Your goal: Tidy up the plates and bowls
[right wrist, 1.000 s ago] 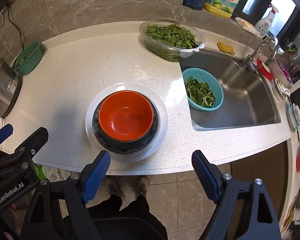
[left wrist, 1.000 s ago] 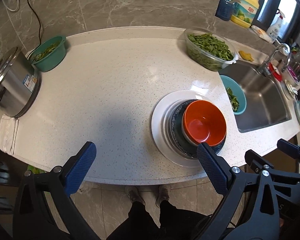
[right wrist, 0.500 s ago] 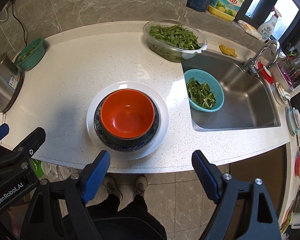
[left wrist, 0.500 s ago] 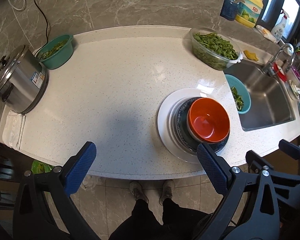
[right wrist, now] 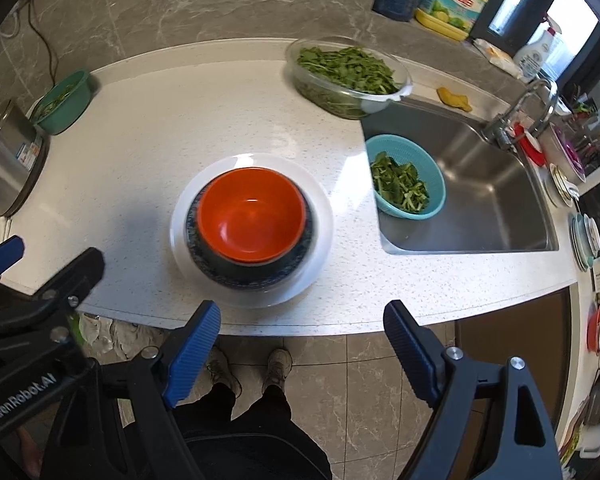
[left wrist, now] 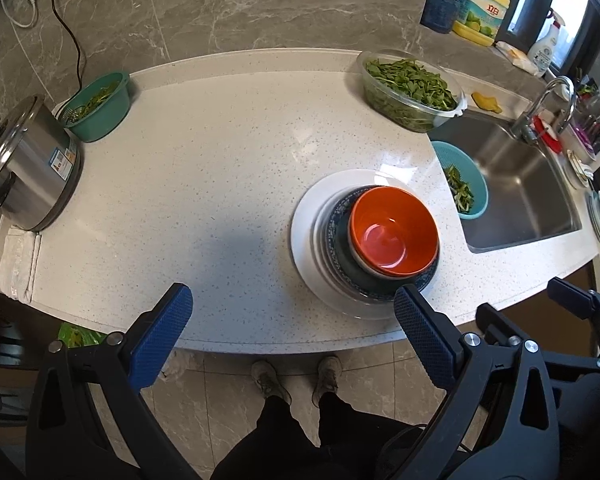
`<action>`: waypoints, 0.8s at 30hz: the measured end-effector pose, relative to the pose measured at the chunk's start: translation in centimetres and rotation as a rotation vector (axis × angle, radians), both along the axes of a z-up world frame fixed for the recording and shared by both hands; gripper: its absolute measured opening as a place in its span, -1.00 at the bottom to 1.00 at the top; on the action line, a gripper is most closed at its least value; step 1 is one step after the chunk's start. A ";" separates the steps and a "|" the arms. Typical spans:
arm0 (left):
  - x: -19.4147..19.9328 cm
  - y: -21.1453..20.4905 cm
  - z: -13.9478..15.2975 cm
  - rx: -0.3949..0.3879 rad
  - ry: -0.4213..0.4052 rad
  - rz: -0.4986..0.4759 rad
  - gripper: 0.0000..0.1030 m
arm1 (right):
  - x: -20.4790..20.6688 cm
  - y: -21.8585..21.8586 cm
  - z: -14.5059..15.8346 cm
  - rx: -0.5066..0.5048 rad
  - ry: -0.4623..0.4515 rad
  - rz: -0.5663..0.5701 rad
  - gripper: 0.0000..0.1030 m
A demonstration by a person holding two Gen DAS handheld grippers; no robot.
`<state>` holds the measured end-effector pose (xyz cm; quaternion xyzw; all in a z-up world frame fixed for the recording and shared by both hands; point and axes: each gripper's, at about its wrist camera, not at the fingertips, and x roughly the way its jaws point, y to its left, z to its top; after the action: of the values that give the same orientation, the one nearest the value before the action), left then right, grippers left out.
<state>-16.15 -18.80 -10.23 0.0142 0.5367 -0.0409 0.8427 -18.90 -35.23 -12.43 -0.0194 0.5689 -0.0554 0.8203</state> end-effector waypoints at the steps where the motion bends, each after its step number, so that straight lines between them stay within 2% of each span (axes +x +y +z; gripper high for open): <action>1: 0.0 -0.2 0.0 0.000 0.000 -0.002 0.99 | 0.0 -0.6 0.0 0.004 0.000 -0.011 0.67; 12: -0.1 -2.6 -0.4 0.024 0.009 -0.003 0.99 | 0.1 -5.8 0.1 0.061 -0.013 -0.070 0.67; 24: -0.8 -3.7 -0.4 0.027 0.016 0.003 0.99 | -0.1 -6.7 0.0 0.084 -0.011 -0.033 0.67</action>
<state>-16.97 -22.48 -10.62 0.0245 0.5440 -0.0322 0.8381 -18.99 -41.94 -12.39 0.0248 0.5666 -0.0453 0.8224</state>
